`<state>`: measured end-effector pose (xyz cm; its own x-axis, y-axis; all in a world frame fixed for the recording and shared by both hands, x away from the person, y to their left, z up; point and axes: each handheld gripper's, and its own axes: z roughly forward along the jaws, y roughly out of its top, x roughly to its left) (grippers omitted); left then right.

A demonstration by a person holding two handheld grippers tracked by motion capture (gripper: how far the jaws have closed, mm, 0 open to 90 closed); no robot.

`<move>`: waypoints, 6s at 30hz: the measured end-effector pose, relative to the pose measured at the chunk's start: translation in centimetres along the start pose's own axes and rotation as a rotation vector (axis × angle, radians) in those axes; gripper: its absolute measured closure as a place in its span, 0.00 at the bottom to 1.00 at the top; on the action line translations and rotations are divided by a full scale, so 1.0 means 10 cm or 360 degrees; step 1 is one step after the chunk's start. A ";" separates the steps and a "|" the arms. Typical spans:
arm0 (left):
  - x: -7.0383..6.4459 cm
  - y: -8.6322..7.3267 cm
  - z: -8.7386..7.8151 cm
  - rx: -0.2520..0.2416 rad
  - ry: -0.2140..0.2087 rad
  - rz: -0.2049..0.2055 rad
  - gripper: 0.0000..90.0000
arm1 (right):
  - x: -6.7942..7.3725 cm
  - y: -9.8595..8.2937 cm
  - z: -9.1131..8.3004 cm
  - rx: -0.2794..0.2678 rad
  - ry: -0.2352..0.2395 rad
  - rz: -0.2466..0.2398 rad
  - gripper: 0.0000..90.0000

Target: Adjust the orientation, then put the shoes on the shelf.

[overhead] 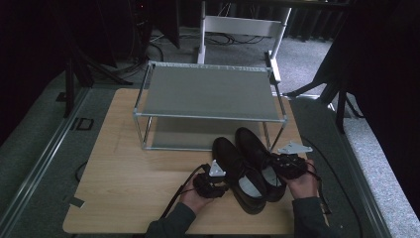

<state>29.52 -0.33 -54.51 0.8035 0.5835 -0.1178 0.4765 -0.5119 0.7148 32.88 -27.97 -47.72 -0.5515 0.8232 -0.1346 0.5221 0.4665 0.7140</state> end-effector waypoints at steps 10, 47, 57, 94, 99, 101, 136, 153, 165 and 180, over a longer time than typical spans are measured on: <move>0.10 -0.11 -0.28 -0.0051 0.0097 -0.0028 0.61 | -0.03 -0.13 -0.21 -0.0061 0.0022 0.0097 0.68; 0.47 -0.65 -0.76 -0.0108 0.0346 -0.0228 0.58 | 0.24 -0.22 -0.47 -0.0088 0.0092 0.0244 0.59; 0.47 -0.70 -0.76 -0.0091 0.0364 -0.0225 0.57 | 0.32 -0.25 -0.49 -0.0049 0.0128 0.0241 0.59; 0.42 -0.70 -0.73 -0.0078 0.0346 -0.0196 0.57 | 0.51 -0.22 -0.29 0.0213 0.0217 0.0325 0.62; 0.42 -0.70 -0.73 -0.0077 0.0347 -0.0194 0.57 | 0.52 -0.21 -0.26 0.0264 0.0226 0.0345 0.61; 0.42 -0.70 -0.73 -0.0077 0.0348 -0.0195 0.57 | 0.53 -0.20 -0.24 0.0299 0.0213 0.0339 0.59; 0.42 -0.70 -0.72 -0.0084 0.0347 -0.0200 0.57 | 0.54 -0.13 -0.17 0.0235 0.0178 0.0450 0.89; 0.43 -0.69 -0.72 -0.0084 0.0347 -0.0202 0.57 | 0.57 0.09 -0.10 0.0189 0.0150 0.0448 0.90; 0.44 -0.70 -0.72 -0.0086 0.0346 -0.0205 0.57 | 0.59 0.27 0.04 0.0169 0.0142 0.0450 0.90; 0.45 -0.69 -0.73 -0.0090 0.0353 -0.0210 0.57 | 0.57 0.47 0.15 0.0112 0.0094 0.0481 0.90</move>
<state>27.21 10.46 -54.97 0.6348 0.7701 -0.0627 0.5461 -0.3897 0.7416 33.17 -20.61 -46.19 -0.4003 0.9087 0.1182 0.7108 0.2265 0.6659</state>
